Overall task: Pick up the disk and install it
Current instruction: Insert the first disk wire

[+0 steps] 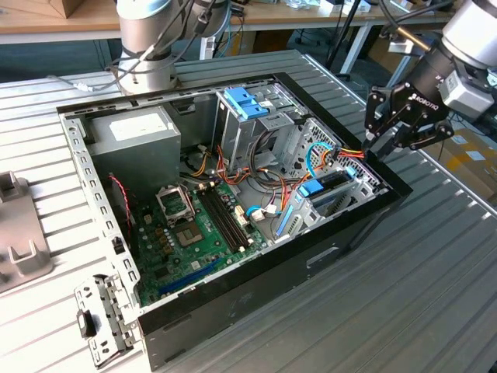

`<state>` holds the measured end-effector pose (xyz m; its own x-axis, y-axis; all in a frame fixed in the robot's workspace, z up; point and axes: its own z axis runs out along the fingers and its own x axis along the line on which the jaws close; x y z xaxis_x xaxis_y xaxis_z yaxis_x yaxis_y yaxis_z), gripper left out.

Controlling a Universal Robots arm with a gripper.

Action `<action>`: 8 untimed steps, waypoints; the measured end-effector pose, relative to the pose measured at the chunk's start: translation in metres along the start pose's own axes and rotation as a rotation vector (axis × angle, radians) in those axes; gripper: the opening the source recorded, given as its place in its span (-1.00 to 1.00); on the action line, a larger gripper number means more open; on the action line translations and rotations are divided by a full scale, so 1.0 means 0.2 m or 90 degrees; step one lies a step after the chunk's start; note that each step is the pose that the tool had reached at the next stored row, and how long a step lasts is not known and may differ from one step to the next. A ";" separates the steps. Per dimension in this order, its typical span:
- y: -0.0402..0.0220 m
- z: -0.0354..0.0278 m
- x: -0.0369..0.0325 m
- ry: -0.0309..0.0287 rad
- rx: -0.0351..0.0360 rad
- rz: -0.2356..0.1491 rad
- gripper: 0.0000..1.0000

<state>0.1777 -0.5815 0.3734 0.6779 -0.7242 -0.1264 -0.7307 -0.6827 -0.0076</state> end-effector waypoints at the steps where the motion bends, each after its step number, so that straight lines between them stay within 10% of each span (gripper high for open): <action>1: 0.000 0.005 0.000 0.0000 -0.0001 0.000 -0.28; 8: -0.006 0.034 -0.006 0.0000 -0.0005 -0.003 -0.28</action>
<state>0.1772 -0.5793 0.3669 0.6816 -0.7207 -0.1264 -0.7272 -0.6864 -0.0076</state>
